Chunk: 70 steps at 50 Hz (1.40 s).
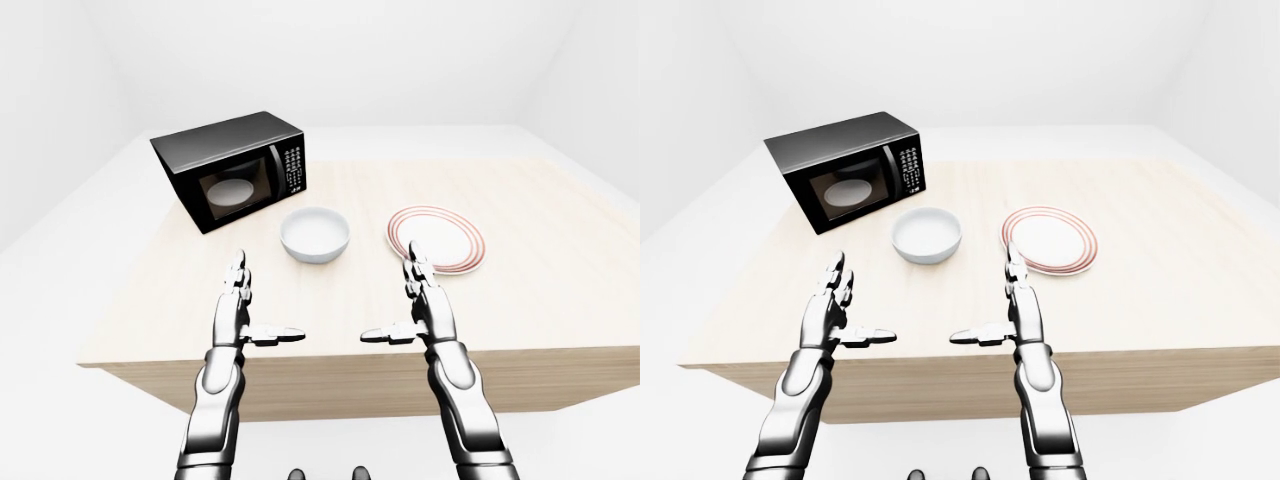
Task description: Pick up the white bowl and put it on the plate.
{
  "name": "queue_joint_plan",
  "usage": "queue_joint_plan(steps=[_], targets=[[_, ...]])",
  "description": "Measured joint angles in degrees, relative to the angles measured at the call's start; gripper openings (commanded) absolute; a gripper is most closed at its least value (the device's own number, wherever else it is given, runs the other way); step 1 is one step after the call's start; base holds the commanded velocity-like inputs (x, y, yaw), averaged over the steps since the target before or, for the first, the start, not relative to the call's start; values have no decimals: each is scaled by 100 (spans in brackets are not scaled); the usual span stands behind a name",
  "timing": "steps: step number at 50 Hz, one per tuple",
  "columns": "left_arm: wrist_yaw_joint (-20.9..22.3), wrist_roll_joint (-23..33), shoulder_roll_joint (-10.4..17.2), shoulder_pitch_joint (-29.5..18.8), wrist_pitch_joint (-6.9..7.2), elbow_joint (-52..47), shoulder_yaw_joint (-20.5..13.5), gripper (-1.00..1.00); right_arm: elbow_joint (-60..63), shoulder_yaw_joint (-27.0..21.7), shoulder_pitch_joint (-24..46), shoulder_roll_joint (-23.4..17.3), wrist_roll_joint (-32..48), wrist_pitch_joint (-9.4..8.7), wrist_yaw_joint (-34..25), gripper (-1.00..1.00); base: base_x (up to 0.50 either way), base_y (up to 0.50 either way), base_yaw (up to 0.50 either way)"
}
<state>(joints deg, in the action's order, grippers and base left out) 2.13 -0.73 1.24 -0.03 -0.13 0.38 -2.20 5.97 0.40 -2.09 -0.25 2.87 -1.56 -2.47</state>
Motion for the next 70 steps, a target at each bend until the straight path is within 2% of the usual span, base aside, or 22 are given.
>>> queue_joint_plan(steps=[30,70], targets=[[5,-1,-15,1,-3,3,7,100,72,85,-25,-5,118,-151,-7,100,8,0,0],[6,-1,-16,-1,-2,3,7,100,86,132,-29,13,126,-141,-12,100,21,0,0]])
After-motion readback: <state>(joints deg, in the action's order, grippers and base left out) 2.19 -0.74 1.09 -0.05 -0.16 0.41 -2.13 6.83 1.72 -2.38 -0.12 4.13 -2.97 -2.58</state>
